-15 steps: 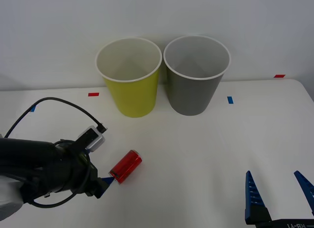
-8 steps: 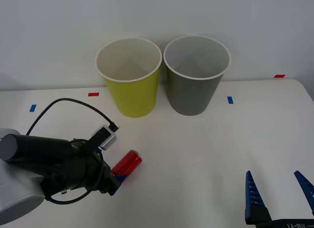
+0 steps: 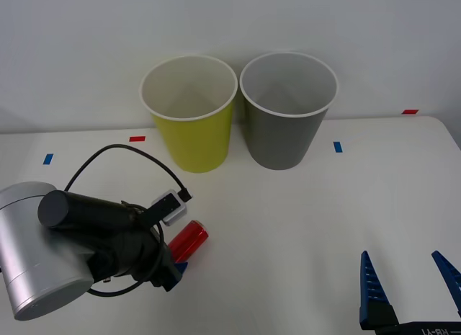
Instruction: Put cans in the gray bin and PET bottles in the light green bin.
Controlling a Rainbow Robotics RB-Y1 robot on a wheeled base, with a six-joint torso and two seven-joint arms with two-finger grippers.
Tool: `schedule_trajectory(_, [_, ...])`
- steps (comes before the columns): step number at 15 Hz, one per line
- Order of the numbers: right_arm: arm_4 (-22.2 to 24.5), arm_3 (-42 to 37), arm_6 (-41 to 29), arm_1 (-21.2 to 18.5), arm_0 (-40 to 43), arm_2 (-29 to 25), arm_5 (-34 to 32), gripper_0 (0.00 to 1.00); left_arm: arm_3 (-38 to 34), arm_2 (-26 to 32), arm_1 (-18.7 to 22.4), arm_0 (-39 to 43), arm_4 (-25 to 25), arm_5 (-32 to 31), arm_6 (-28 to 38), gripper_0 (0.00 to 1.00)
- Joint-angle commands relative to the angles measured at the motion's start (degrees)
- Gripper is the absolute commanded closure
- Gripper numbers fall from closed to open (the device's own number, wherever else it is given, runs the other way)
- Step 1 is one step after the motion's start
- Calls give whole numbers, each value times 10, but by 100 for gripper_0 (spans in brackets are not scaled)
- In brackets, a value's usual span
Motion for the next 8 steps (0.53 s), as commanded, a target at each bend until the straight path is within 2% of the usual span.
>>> schedule_trajectory(1, [0, 0, 0, 0, 0, 0, 0, 0, 53, -12, -38, -34, 2, 9, 5, 0])
schedule_trajectory(4, [0, 0, 0, 0, 0, 0, 0, 0, 70, -12, -77, -50, -8, 59, 34, 0])
schedule_trajectory(8, [0, 0, 0, 0, 0, 0, 0, 0, 84, -12, -93, -54, -12, 67, 67, 0])
